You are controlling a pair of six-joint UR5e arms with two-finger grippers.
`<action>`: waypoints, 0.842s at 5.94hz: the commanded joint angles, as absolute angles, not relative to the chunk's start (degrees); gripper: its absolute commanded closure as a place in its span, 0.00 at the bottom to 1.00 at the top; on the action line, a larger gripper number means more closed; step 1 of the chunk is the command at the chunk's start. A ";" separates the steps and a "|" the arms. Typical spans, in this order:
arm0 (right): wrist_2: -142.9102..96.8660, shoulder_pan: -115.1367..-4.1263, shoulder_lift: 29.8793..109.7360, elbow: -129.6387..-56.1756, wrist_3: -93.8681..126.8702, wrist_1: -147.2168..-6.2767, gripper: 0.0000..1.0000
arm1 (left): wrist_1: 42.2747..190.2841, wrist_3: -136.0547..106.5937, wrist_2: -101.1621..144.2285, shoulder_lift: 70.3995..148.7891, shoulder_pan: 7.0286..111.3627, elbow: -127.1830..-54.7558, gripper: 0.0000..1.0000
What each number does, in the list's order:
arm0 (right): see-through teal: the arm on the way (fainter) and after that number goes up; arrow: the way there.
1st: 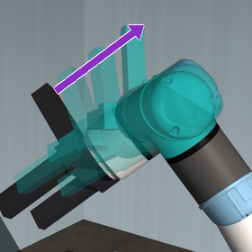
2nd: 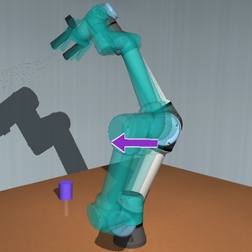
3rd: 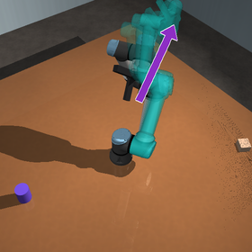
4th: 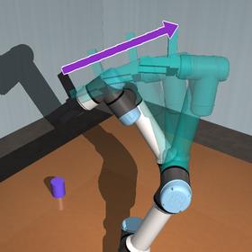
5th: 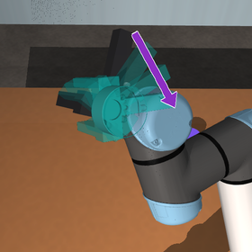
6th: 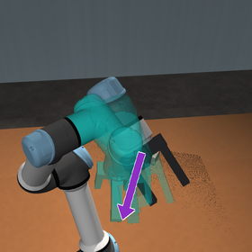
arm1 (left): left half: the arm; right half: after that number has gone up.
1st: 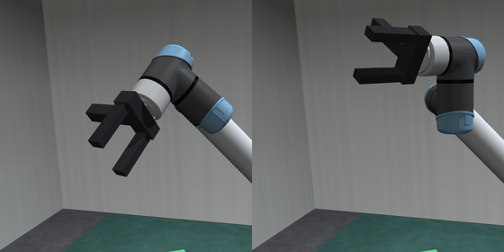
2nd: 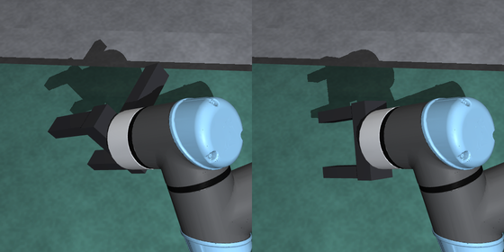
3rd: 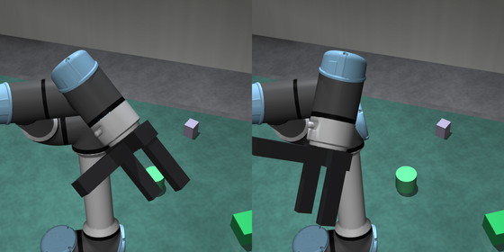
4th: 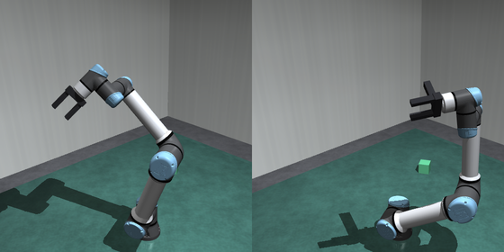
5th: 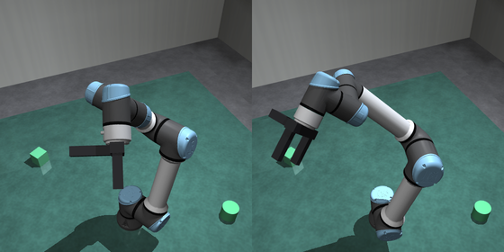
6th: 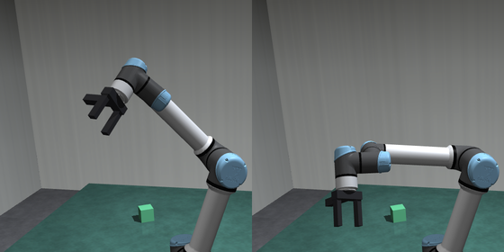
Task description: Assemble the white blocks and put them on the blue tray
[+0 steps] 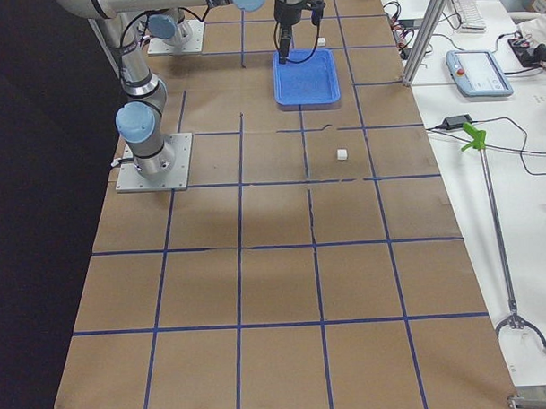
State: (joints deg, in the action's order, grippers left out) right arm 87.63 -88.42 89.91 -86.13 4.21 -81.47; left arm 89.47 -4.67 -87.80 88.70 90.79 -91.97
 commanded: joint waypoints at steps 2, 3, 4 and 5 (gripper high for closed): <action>87.71 -88.42 89.83 -86.22 3.96 -81.39 0.00 | 89.12 -4.48 -87.72 89.12 90.79 -92.29 0.01; 87.89 -88.42 89.74 -86.05 3.52 -81.39 0.00 | 89.03 -4.57 -87.71 89.12 90.70 -92.29 0.01; 87.63 -88.33 89.65 -86.13 3.17 -81.39 0.00 | 88.95 -4.57 -87.54 90.43 90.01 -91.33 0.01; 87.54 -88.16 89.65 -86.22 -0.49 -81.47 0.00 | 88.16 -4.48 -87.63 94.70 89.39 -90.62 0.01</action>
